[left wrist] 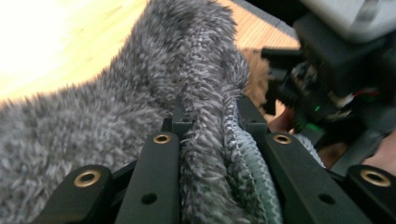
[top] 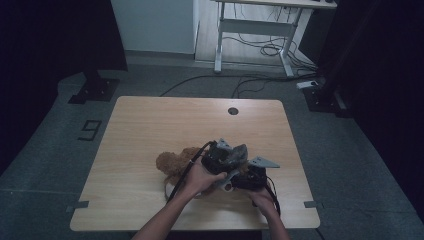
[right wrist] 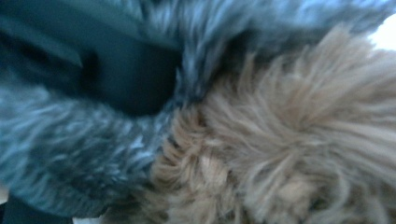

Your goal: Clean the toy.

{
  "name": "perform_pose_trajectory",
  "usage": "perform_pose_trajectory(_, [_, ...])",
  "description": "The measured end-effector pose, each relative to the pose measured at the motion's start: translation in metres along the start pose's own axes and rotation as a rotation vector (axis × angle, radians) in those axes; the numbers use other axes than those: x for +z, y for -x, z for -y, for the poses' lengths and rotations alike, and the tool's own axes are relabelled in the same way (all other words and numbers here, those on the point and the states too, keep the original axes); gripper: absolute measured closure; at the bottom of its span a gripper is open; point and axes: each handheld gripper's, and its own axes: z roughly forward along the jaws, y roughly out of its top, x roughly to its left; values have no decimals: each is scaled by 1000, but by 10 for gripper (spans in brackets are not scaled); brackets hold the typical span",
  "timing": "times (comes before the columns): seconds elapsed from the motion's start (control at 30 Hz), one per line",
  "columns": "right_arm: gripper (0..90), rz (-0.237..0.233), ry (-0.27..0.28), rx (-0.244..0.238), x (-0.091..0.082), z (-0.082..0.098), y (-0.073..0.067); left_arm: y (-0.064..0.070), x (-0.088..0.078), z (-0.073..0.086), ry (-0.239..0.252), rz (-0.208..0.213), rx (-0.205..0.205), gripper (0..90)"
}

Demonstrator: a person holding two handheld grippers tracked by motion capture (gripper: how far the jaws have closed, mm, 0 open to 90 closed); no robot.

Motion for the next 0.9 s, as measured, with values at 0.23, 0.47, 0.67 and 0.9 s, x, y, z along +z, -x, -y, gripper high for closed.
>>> perform_pose_trajectory(0.23, [120, -2, 5, 6, 1, 0, 1, -17, -17, 15, 23, -62, -43, 744])
perform_pose_trajectory(0.47, [120, -4, 8, 6, 1, 0, 0, -37, -48, 31, 82, -114, -97, 746])
perform_pose_trajectory(0.67, [120, -4, 14, 10, 1, 0, 1, -31, -55, 21, 126, -73, -93, 746])
perform_pose_trajectory(0.9, [120, -7, 13, 10, 0, 1, 1, 5, -23, -10, 89, 12, -19, 746])
